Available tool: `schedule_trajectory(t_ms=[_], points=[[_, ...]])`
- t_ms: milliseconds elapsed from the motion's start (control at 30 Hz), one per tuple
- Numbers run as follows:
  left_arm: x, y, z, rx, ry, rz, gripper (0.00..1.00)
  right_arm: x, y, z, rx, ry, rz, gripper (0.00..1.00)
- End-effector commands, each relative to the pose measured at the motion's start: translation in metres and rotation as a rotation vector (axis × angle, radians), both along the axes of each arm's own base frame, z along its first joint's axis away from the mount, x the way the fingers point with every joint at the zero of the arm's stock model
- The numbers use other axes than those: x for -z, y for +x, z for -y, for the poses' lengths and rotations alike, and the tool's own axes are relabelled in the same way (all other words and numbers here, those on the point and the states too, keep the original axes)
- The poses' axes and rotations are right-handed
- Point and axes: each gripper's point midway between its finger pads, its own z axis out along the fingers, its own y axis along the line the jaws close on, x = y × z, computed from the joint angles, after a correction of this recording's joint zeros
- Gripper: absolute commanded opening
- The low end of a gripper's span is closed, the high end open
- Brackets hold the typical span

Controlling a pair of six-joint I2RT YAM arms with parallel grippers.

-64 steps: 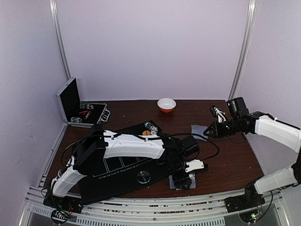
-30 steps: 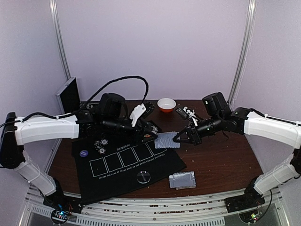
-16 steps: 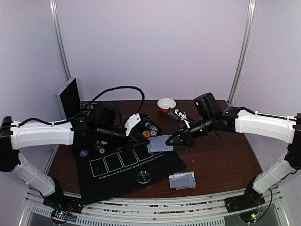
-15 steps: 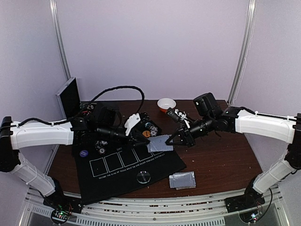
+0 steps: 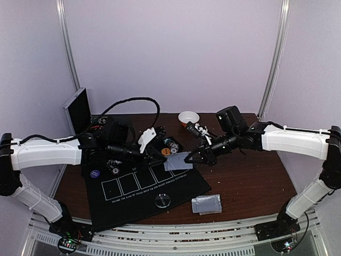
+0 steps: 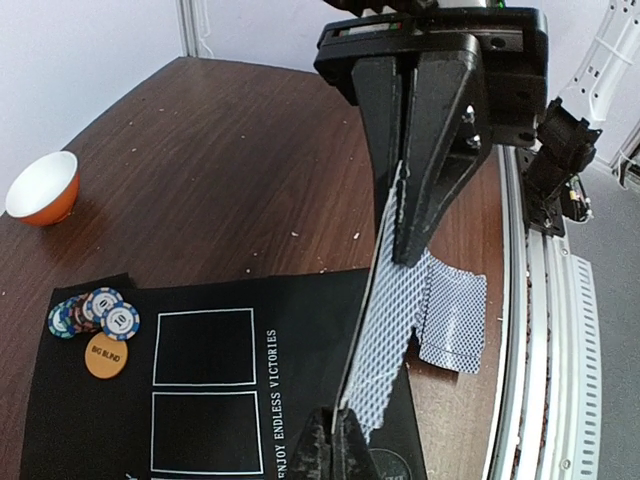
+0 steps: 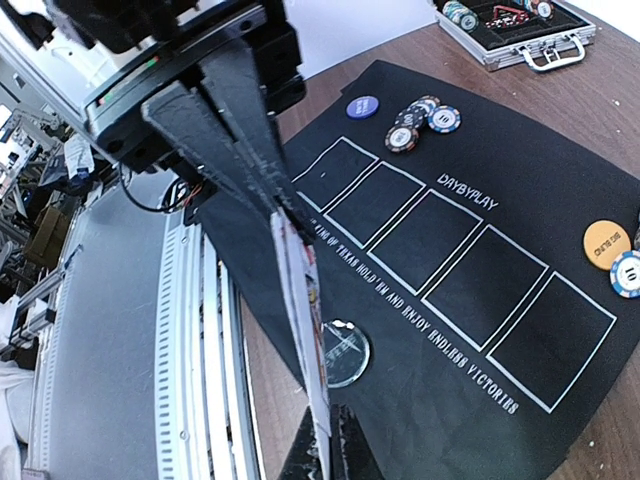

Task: Distribute texas hold em gaming equipment
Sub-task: Pick up the poker card.

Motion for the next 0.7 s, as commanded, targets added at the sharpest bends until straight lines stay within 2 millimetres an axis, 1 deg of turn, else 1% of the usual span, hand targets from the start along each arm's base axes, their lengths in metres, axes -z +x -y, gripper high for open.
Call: schedule_trajectory(t_ms=[0,200,300,333,400,467,500,567,600,667], points=[[-0.011,0.027,-0.016,-0.145,-0.035,0.019,0.00,0.019,0.033,-0.002,0.081,-0.030,-0.021,0.04],[0.016,0.048,-0.028,-0.224,0.016,-0.035,0.00,0.054,0.064,-0.012,0.108,-0.068,-0.056,0.06],[0.027,0.057,-0.031,-0.247,0.027,-0.056,0.00,0.072,0.075,-0.016,0.107,-0.089,-0.086,0.05],[0.030,0.060,-0.032,-0.259,0.034,-0.062,0.00,0.079,0.078,-0.016,0.109,-0.099,-0.093,0.05],[0.037,0.069,-0.040,-0.312,0.059,-0.073,0.00,0.090,0.085,-0.015,0.123,-0.120,-0.108,0.01],[0.042,0.086,-0.057,-0.413,0.090,-0.086,0.00,0.098,0.093,-0.013,0.146,-0.146,-0.130,0.00],[0.042,0.095,-0.070,-0.480,0.100,-0.096,0.00,0.099,0.098,-0.013,0.156,-0.154,-0.141,0.00],[0.042,0.112,-0.100,-0.620,0.097,-0.129,0.00,0.094,0.110,-0.015,0.180,-0.159,-0.142,0.00],[0.040,0.118,-0.115,-0.677,0.079,-0.153,0.00,0.087,0.119,-0.018,0.198,-0.153,-0.133,0.00],[0.038,0.122,-0.139,-0.762,0.030,-0.210,0.00,0.082,0.135,-0.024,0.242,-0.146,-0.143,0.00]])
